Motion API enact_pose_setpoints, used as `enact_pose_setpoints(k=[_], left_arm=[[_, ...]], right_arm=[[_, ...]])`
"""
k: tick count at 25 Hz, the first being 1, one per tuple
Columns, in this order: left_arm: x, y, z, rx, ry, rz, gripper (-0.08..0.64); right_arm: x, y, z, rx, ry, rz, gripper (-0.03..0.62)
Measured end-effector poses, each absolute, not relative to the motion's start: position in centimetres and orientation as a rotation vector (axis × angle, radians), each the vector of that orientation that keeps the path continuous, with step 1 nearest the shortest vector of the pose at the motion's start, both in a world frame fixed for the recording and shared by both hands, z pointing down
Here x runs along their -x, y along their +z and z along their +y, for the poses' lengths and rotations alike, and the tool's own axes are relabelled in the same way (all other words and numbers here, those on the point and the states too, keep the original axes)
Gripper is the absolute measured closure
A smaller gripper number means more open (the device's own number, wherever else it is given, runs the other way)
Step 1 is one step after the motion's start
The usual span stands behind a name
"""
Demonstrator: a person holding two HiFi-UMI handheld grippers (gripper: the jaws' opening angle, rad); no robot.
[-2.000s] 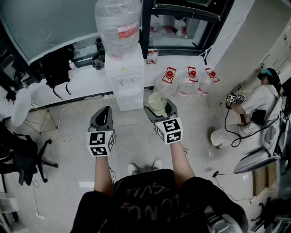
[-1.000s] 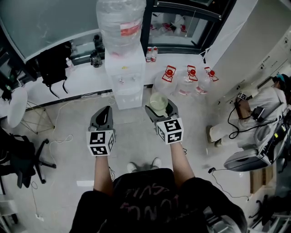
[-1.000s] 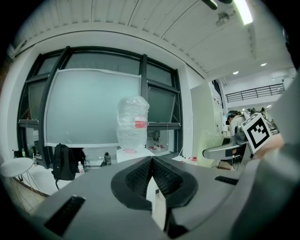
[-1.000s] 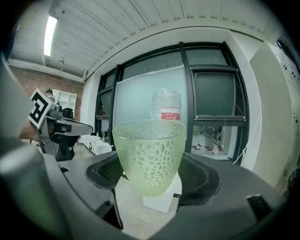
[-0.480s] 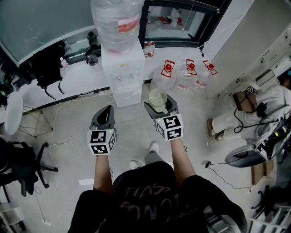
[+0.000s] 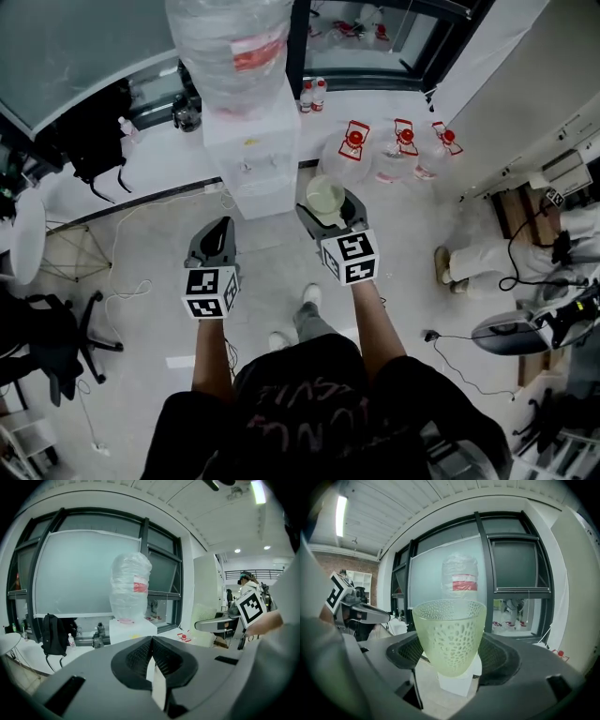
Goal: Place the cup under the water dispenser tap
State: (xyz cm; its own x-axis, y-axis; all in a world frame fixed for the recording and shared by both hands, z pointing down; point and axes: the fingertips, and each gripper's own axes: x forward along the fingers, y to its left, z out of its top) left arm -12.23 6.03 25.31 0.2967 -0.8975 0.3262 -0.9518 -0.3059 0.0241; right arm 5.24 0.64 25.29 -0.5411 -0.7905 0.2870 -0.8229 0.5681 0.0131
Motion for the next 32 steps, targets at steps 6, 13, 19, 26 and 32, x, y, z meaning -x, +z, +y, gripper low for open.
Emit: enact_pose_setpoints(k=[6,13,19,26,32], left_arm=[[10.6,26.6,1.0,-2.304,0.434,-1.730,0.550],[10.0,28.1,-2.8,-2.232,0.427,-1.768,0.551],[10.3,28.4,-4.2,-2.196,0.432,-1.788,0.550],[12.1,29.0,-5.8,-2.197,0.426,-1.769,0.551],[13.7,29.8,-7.4,-2.228,0.425,-1.719,0.551]], right_arm=[[-6.3,26.9,-5.1,-1.252,0.185,-2.554,0.225],[-6.9,28.7,-9.3,-1.165,0.173,-2.560,0.225],[-7.0,30.0,-11.1,-1.130,0.227,-2.561,0.225],[-5.3,30.6,-12.2,-1.132,0.220,-2.553,0.225],[-3.5,30.7,-13.3,-1.184,0.207,-2.540,0.225]])
